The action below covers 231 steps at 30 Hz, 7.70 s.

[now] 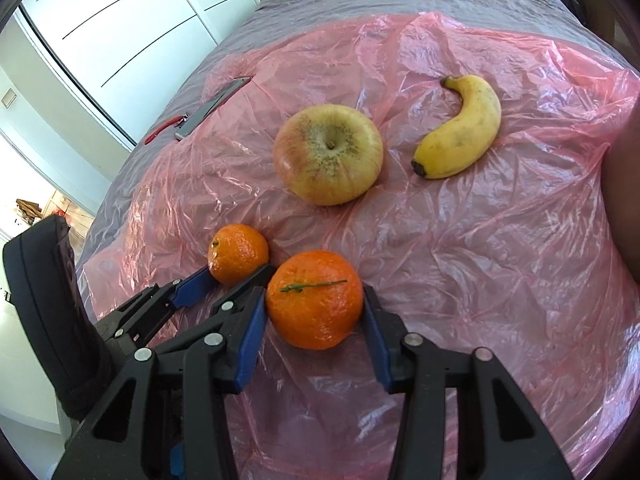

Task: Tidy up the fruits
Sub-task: 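Grasp a tangerine with the right tool while the left tool grasps another tangerine, then carry both tangerines over the green tray with both tools, then open both tools to release the tangerines into the tray, then move both tools back toward the apple and banana, then grasp the red apple with the left tool while the right tool grasps the banana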

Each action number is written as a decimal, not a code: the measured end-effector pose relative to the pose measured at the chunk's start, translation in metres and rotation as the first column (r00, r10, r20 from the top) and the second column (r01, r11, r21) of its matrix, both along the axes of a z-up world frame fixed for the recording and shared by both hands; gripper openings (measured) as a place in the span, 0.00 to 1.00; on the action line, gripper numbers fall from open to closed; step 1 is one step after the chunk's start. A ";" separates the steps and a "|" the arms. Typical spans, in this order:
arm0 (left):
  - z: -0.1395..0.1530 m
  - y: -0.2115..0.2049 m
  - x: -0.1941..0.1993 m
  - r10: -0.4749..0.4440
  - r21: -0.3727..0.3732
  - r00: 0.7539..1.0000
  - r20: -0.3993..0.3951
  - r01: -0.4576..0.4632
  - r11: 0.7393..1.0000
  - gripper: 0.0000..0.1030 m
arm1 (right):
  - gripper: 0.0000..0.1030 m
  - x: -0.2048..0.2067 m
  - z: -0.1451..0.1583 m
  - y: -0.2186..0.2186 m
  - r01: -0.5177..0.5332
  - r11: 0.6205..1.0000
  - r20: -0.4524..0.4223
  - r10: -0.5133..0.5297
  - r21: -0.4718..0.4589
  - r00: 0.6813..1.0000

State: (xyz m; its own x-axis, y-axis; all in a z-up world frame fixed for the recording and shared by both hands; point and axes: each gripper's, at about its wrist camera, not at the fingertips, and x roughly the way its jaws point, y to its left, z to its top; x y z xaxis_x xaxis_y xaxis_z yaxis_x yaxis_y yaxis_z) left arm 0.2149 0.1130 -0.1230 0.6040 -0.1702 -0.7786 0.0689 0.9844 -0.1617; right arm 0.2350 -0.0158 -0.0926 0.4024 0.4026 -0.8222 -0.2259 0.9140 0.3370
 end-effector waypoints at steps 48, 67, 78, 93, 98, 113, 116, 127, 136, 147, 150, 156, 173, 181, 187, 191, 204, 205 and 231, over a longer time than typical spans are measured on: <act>0.116 -0.215 -0.146 -0.309 0.044 0.941 0.139 0.306 0.951 0.37 | 0.35 -0.178 0.080 -0.307 0.325 0.943 0.154 -0.332 0.073 0.931; 0.151 -0.436 -0.106 -0.582 0.081 0.807 0.105 0.576 0.813 0.37 | 0.35 -0.140 0.105 -0.466 0.432 0.898 0.245 -0.440 0.086 0.864; 0.128 -0.522 -0.015 -0.583 0.088 0.811 0.040 0.578 0.811 0.37 | 0.35 -0.066 0.093 -0.522 0.443 0.896 0.249 -0.436 0.032 0.865; 0.066 -0.570 0.030 -0.577 0.197 0.815 -0.056 0.575 0.794 0.37 | 0.35 0.007 0.050 -0.557 0.446 0.895 0.187 -0.436 -0.015 0.880; 0.057 -0.574 0.033 -0.578 0.196 0.813 -0.074 0.580 0.790 0.37 | 0.35 0.019 0.043 -0.549 0.427 0.902 0.186 -0.409 -0.067 0.893; 0.049 -0.574 0.040 -0.566 0.190 0.817 -0.109 0.576 0.795 0.38 | 0.37 0.040 0.029 -0.542 0.387 0.901 0.119 -0.370 -0.196 0.922; 0.050 -0.572 0.040 -0.561 0.177 0.819 -0.122 0.574 0.799 0.39 | 0.37 0.040 0.028 -0.541 0.376 0.901 0.109 -0.361 -0.215 0.926; 0.076 -0.561 0.027 -0.570 0.166 0.817 -0.090 0.576 0.800 0.56 | 0.53 0.020 0.056 -0.540 0.403 0.895 0.141 -0.382 -0.190 0.913; 0.114 -0.538 -0.014 -0.592 0.109 0.804 -0.049 0.594 0.797 0.60 | 0.63 -0.031 0.111 -0.530 0.454 0.872 0.233 -0.411 -0.181 0.882; 0.141 -0.485 -0.086 -0.621 0.117 0.783 -0.030 0.620 0.776 0.73 | 0.66 -0.113 0.126 -0.508 0.510 0.851 0.230 -0.476 -0.123 0.849; 0.145 -0.466 -0.106 -0.620 0.126 0.784 -0.025 0.618 0.776 0.73 | 0.66 -0.134 0.124 -0.495 0.515 0.852 0.222 -0.485 -0.101 0.846; 0.146 -0.427 -0.132 -0.600 0.164 0.800 -0.027 0.596 0.786 0.73 | 0.66 -0.169 0.122 -0.460 0.497 0.866 0.226 -0.472 -0.062 0.852; 0.122 -0.290 -0.163 -0.415 0.163 0.909 -0.040 0.416 0.895 0.73 | 0.66 -0.212 0.101 -0.343 0.341 0.936 0.196 -0.318 -0.093 0.927; 0.113 -0.216 -0.159 -0.279 0.144 0.960 -0.018 0.279 0.949 0.74 | 0.67 -0.211 0.102 -0.291 0.253 0.959 0.194 -0.227 -0.125 0.954; 0.104 -0.155 -0.150 -0.159 0.110 0.987 -0.003 0.158 0.981 0.75 | 0.67 -0.206 0.102 -0.259 0.200 0.967 0.181 -0.171 -0.156 0.969; 0.100 -0.115 -0.139 -0.074 0.091 0.997 0.008 0.073 0.993 0.75 | 0.67 -0.199 0.101 -0.232 0.147 0.973 0.173 -0.116 -0.177 0.978; 0.078 -0.032 -0.091 0.063 0.053 0.998 0.014 -0.064 0.997 0.78 | 0.67 -0.152 0.079 -0.144 -0.030 0.982 0.128 0.054 -0.185 0.990; 0.076 -0.031 -0.086 0.064 0.049 0.998 0.012 -0.065 0.997 0.78 | 0.67 -0.145 0.076 -0.140 -0.033 0.983 0.123 0.056 -0.183 0.991; 0.031 -0.061 0.063 -0.099 0.169 0.994 0.053 0.089 0.982 0.82 | 0.66 0.086 0.040 -0.113 0.092 0.995 0.064 -0.089 -0.048 0.994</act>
State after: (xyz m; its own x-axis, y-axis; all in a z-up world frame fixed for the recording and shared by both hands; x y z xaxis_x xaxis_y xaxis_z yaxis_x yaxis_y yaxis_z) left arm 0.2776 0.0519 -0.0920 0.6384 -0.1002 -0.7631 0.1673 0.9858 0.0106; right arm 0.3205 -0.1284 -0.0525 0.4862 0.3205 -0.8129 -0.1602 0.9472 0.2777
